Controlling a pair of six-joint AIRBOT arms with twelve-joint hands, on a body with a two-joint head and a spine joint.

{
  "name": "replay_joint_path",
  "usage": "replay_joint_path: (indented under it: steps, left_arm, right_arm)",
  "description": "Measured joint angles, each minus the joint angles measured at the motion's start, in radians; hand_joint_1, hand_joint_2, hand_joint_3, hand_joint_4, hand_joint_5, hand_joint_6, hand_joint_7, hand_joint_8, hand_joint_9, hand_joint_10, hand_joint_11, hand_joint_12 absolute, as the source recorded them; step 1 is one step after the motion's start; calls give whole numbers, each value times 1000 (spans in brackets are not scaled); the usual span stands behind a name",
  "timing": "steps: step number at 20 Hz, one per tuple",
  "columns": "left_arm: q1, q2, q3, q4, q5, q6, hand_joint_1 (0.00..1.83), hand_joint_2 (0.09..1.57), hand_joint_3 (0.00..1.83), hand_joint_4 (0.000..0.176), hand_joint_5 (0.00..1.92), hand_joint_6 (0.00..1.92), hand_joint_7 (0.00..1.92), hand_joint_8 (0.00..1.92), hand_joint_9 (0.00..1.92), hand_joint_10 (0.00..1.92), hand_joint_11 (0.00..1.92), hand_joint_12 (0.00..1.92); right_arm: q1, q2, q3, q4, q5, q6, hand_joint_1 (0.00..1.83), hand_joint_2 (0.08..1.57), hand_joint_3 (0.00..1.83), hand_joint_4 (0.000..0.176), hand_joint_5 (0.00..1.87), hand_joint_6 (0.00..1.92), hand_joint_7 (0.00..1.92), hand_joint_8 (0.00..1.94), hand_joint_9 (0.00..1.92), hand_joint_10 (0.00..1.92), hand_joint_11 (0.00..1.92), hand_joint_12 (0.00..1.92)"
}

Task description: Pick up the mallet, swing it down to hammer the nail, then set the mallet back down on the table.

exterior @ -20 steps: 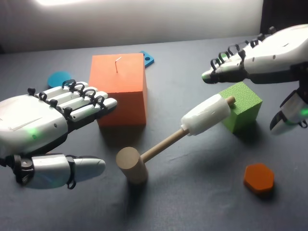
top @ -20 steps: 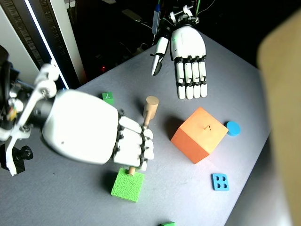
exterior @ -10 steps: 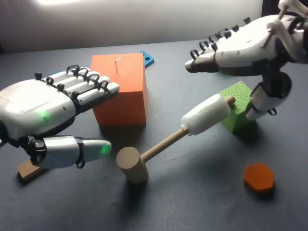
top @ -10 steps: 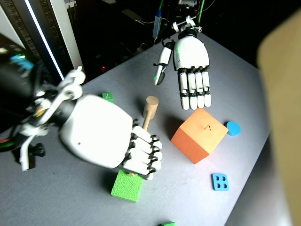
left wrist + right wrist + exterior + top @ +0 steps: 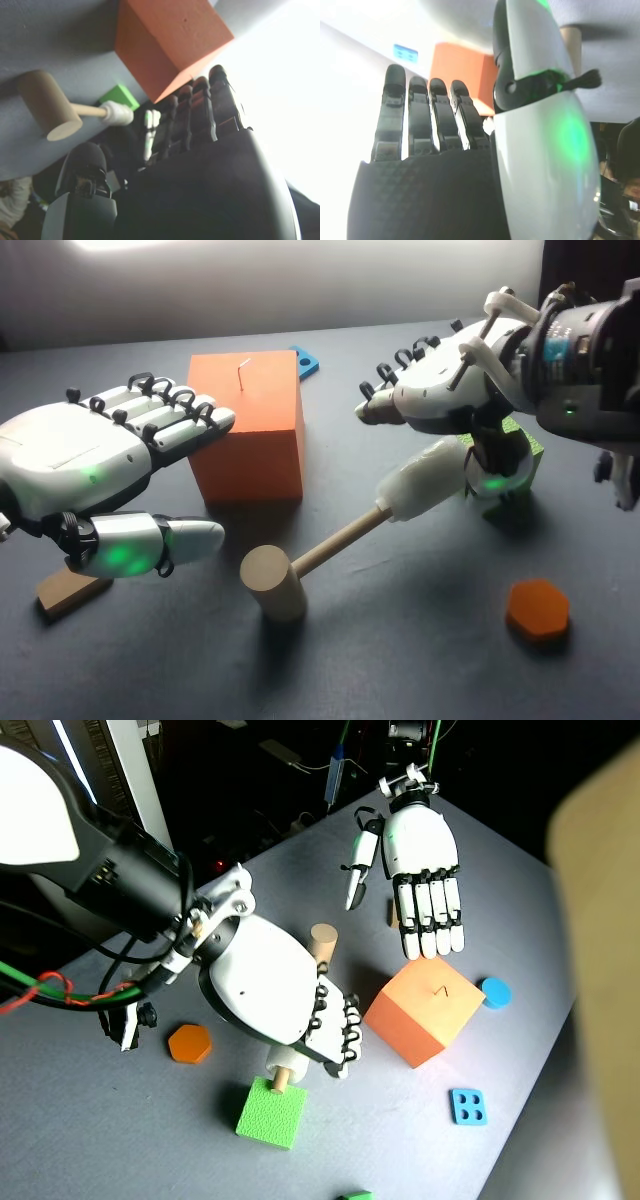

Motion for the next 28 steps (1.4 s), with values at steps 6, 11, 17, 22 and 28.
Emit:
replay_joint_path:
  steps: [6, 11, 17, 22, 28]
  left_arm:
    - [-2, -11, 14, -13, -2, -3, 0, 1294, 3, 0, 0, 0, 0, 0, 0, 0, 0, 0]
    - [-4, -25, 28, -25, -10, -4, 0, 1293, 2, 0, 0, 0, 0, 0, 0, 0, 0, 0]
    - [-4, -43, 43, -24, -19, -9, 0, 1295, 2, 0, 5, 1, 15, 4, 0, 0, 2, 2]
    - [-3, -57, 51, -27, -21, -17, 0, 1294, 1, 0, 8, 1, 24, 4, 5, 2, 21, 13]
    - [17, -59, 51, -24, -30, -31, 0, 1294, 1, 0, 3, 0, 25, 2, 5, 0, 14, 15]
  right_arm:
    - [-43, -79, 58, 13, 5, 4, 1277, 916, 0, 0, 96, 4, 72, 5, 72, 4, 0, 587]
    - [-74, -129, 86, -36, 14, 43, 1264, 935, 5, 0, 73, 0, 47, 1, 53, 0, 0, 567]
    - [-93, -165, 139, -41, 29, 57, 1232, 905, 0, 0, 144, 7, 143, 10, 146, 13, 0, 759]
    - [-119, -192, 179, -47, 36, 57, 1209, 935, 3, 0, 125, 3, 124, 1, 138, 2, 0, 734]
    - [-137, -197, 186, -47, 51, 56, 1224, 908, 0, 0, 165, 7, 161, 6, 165, 5, 0, 785]
